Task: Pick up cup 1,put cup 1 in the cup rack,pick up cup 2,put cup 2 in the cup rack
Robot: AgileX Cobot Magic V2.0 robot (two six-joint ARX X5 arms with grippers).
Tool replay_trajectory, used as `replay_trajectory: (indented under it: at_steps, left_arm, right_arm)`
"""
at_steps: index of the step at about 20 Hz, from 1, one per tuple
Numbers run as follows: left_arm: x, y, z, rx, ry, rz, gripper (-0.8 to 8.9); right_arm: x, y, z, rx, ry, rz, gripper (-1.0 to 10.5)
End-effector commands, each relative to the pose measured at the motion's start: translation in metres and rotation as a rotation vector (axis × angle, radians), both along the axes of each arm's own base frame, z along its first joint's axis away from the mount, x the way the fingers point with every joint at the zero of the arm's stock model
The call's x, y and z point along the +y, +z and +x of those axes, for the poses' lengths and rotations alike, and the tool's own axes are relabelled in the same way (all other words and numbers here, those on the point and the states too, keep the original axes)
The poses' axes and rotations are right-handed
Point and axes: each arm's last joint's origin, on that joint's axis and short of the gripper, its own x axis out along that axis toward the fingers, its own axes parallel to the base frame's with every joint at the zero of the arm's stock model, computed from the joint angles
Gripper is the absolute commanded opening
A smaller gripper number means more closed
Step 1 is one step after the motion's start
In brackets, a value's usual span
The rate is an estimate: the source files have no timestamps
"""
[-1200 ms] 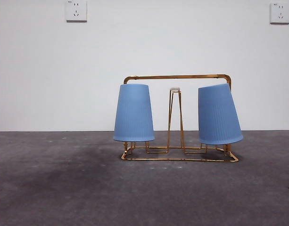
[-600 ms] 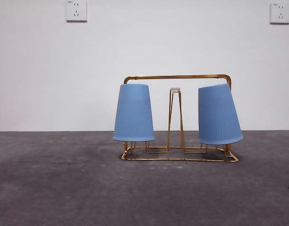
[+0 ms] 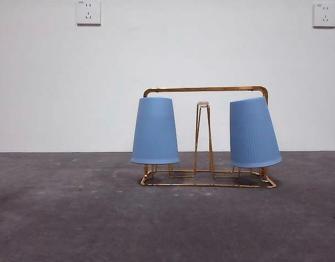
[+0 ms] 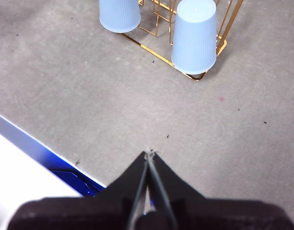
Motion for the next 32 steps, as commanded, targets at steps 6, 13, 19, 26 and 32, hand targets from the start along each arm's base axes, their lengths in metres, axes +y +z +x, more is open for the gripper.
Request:
replay_trajectory:
  at_steps: [6,13,19,26,32]
  left_arm:
    - [0.006,-0.050,-0.002,0.048,0.084,-0.131,-0.03]
    - [0.010,-0.059,-0.004,0.128,0.131,-0.158,-0.04]
    - [0.010,-0.060,-0.003,0.144,0.133,-0.156,-0.03]
    - [0.010,-0.061,-0.002,0.159,0.134,-0.156,-0.03]
    - [0.011,-0.062,-0.002,0.168,0.135,-0.155,-0.03]
  right_arm:
    - [0.000,0.000,0.000,-0.001,-0.010,0.007,0.0]
    - [0.000,0.000,0.000,-0.001,-0.010,0.007,0.0]
    - [0.000,0.000,0.000,-0.001,-0.010,0.007,0.0]
    - [0.000,0.000,0.000,-0.001,-0.010,0.007,0.0]
    - [-0.014,0.005,0.001,-0.129,-0.129,-0.055,0.0]
